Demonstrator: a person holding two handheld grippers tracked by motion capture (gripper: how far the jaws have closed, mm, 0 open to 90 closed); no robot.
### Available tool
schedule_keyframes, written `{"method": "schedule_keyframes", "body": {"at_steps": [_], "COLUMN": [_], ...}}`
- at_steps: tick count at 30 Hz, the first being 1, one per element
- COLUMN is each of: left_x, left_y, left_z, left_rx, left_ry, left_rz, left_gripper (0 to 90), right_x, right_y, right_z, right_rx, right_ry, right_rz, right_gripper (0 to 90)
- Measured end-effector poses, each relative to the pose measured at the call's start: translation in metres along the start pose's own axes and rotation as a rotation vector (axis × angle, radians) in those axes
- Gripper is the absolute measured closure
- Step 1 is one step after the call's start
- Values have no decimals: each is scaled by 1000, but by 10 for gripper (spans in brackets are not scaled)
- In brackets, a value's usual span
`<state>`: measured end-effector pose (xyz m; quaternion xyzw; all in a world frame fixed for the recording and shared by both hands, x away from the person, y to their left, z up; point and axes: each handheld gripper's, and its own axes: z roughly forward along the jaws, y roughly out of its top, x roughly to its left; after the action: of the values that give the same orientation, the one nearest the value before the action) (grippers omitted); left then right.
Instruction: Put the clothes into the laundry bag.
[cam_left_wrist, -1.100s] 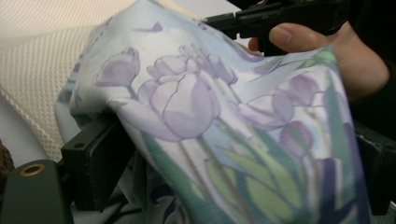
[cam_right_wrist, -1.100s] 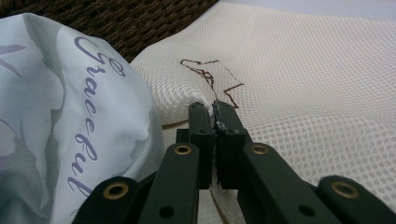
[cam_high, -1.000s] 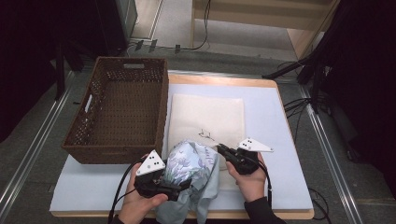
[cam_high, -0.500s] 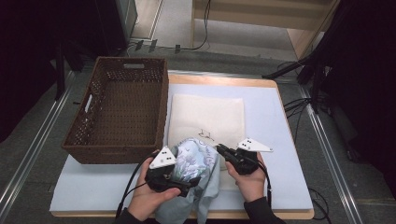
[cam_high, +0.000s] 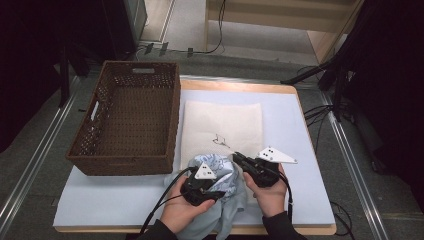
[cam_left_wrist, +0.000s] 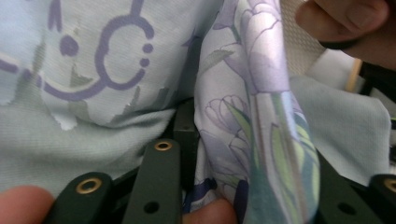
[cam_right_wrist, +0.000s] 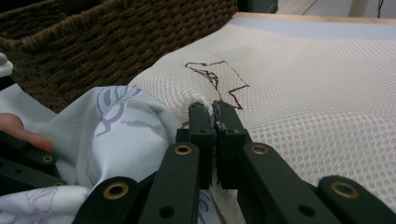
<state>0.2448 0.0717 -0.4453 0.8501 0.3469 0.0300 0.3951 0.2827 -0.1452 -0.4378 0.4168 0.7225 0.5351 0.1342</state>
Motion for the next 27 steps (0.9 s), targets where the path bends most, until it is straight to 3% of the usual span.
{"method": "schedule_keyframes", "body": {"at_steps": [2, 4, 5, 7, 9, 10, 12, 15, 23, 25, 27], "left_x": [1, 6, 9, 12, 12, 10, 5, 2, 9, 19, 25], "left_y": [2, 4, 4, 3, 0, -1, -2, -3, -4, -3, -3], "left_z": [-4, -8, -9, -6, 3, 5, 3, -7, -51, -63, -64], "left_rx": [-58, -124, -152, -161, -116, -102, -97, -101, -213, -249, -245], "left_ry": [52, 118, 133, 132, 80, 63, 44, 13, -34, 2, 33], "left_rz": [-29, -90, -126, -155, -140, -112, -62, -35, -33, -59, -86], "left_gripper": [720, 723, 722, 713, 648, 580, 413, 245, 179, 170, 172], "right_x": [2, 5, 6, 7, 6, 6, 3, 1, -1, -1, 0], "right_y": [2, 3, 4, 4, 3, 3, 2, 1, 1, 0, 0], "right_z": [-1, -2, -2, -2, -2, -2, -2, -2, -1, 0, 0], "right_rx": [-9, -14, -17, -14, -11, -10, -6, -6, -1, 1, 2], "right_ry": [7, 11, 14, 15, 9, 12, 9, 8, 3, 1, -1], "right_rz": [-3, -9, -14, -16, -21, -15, -8, -4, -3, -3, -3], "right_gripper": [880, 880, 880, 880, 880, 880, 880, 880, 880, 880, 880]}}
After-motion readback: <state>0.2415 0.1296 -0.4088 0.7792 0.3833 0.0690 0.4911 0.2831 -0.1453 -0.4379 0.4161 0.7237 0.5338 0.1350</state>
